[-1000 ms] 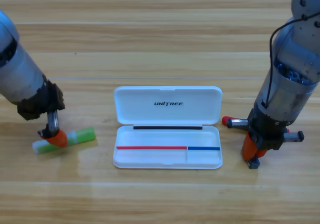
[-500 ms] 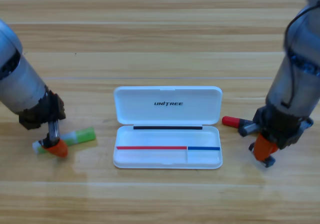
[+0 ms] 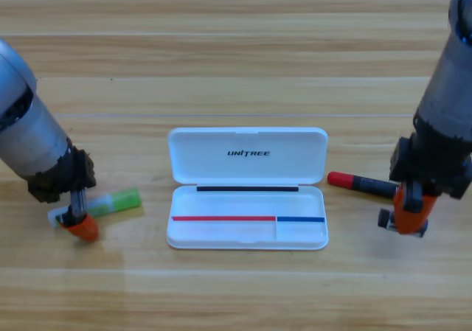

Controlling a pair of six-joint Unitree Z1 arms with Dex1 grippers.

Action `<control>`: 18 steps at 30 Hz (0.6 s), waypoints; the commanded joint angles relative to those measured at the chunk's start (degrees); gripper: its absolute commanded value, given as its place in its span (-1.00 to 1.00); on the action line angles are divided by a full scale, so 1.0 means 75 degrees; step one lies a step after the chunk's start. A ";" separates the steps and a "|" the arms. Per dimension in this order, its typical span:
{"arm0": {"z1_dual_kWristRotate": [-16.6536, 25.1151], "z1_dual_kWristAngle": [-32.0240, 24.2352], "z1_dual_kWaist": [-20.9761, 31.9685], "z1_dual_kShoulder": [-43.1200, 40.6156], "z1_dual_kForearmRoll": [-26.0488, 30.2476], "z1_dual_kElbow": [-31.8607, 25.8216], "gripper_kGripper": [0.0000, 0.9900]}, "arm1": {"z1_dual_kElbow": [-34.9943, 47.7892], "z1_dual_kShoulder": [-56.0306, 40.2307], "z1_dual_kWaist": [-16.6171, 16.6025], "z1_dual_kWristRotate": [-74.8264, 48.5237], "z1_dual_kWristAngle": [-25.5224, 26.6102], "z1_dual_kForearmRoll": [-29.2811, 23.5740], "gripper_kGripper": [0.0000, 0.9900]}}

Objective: Clean up eraser and pencils

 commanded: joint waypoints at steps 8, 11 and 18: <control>-0.0084 -0.0089 -0.0119 0.0442 -0.0184 0.0155 0.71 | -0.1413 0.1055 0.0636 -0.1543 -0.0241 0.0482 -1.00; -0.0084 -0.0089 -0.0119 0.0465 -0.0184 0.0155 0.68 | -0.1788 0.1312 0.0835 -0.1555 -0.0252 0.0494 -1.00; -0.0060 -0.0089 -0.0119 0.0454 -0.0195 0.0143 0.57 | -0.2456 0.1934 0.1116 -0.1543 -0.0381 0.0599 -1.00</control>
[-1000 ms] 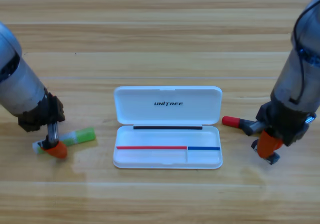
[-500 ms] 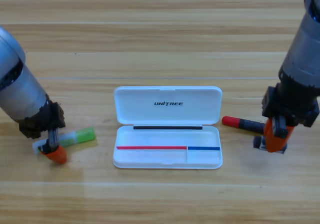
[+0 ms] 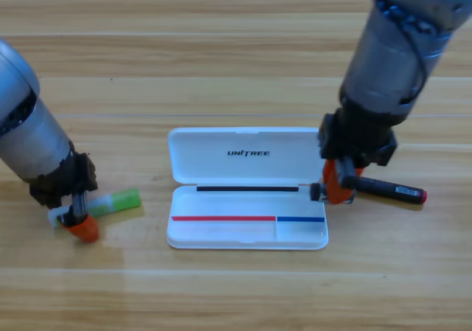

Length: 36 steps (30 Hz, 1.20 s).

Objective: Clean up eraser and pencils

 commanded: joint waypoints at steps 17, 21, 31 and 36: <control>0.0081 -0.0054 -0.0113 0.0242 -0.0165 0.0129 -0.25 | -0.0848 0.1875 0.0620 0.0046 -0.0493 0.0216 -1.00; 0.0127 -0.0054 -0.0113 0.0207 -0.0177 0.0129 -0.55 | -0.0931 0.1968 0.0679 0.0081 -0.0493 0.0228 -1.00; 0.0198 -0.0066 -0.0113 -0.0145 0.0022 0.0071 -0.80 | -0.0977 0.2156 0.0691 0.0128 -0.0610 0.0228 -1.00; 0.0256 -0.0042 -0.0113 -0.0473 0.0585 -0.0269 -0.80 | -0.0989 0.2156 0.0691 0.0128 -0.0657 0.0228 -1.00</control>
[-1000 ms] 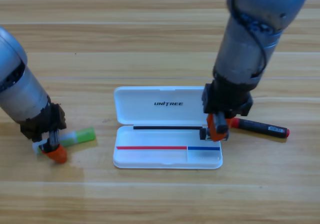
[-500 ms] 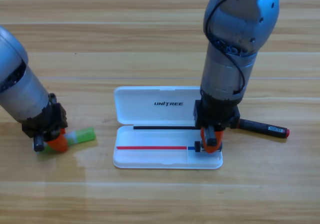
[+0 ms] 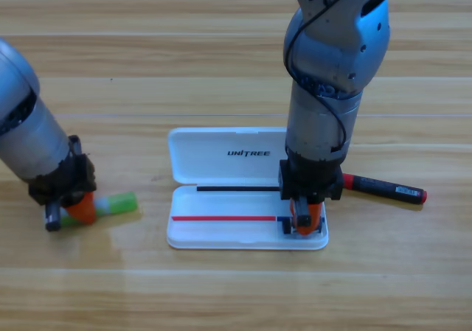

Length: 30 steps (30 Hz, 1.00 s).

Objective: Clean up eraser and pencils

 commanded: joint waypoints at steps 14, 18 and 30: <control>0.0228 0.0006 -0.0219 -0.1097 0.1794 -0.1133 -0.80 | -0.0016 0.0317 0.0192 0.0101 -0.0225 0.0140 0.63; 0.0204 -0.0018 -0.0523 -0.1319 0.2333 -0.1637 -0.80 | -0.0028 0.0071 0.0192 0.0101 -0.0236 0.0269 0.63; -0.0253 -0.0053 -0.1801 -0.1190 0.3130 -0.2903 -0.80 | 0.0851 -0.1464 0.0215 0.0183 -0.0154 0.0597 0.66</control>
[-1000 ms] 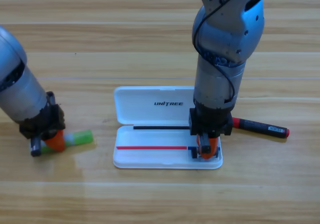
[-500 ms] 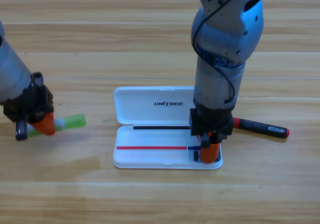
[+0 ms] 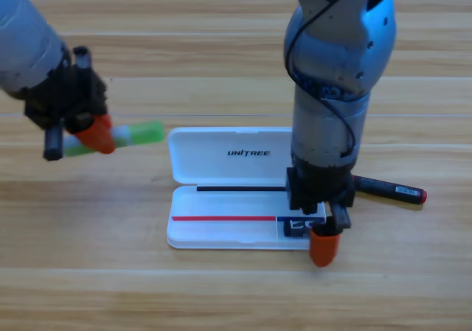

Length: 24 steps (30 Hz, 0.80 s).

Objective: Clean up eraser and pencils

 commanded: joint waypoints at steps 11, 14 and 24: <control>-0.0722 -0.0182 -0.1387 0.1174 0.0079 -0.0456 -0.85 | 0.2053 -0.2420 -0.0397 0.0643 -0.0086 0.0099 0.83; -0.0793 -0.0194 -0.1562 0.1620 -0.0074 -0.0503 -0.85 | 0.2124 -0.2607 -0.0784 0.0913 0.0360 0.0099 0.88; -0.1027 -0.0159 -0.2195 0.2592 -0.0566 -0.0749 -0.85 | 0.2616 -0.3310 -0.1498 0.1253 0.0289 -0.0686 1.00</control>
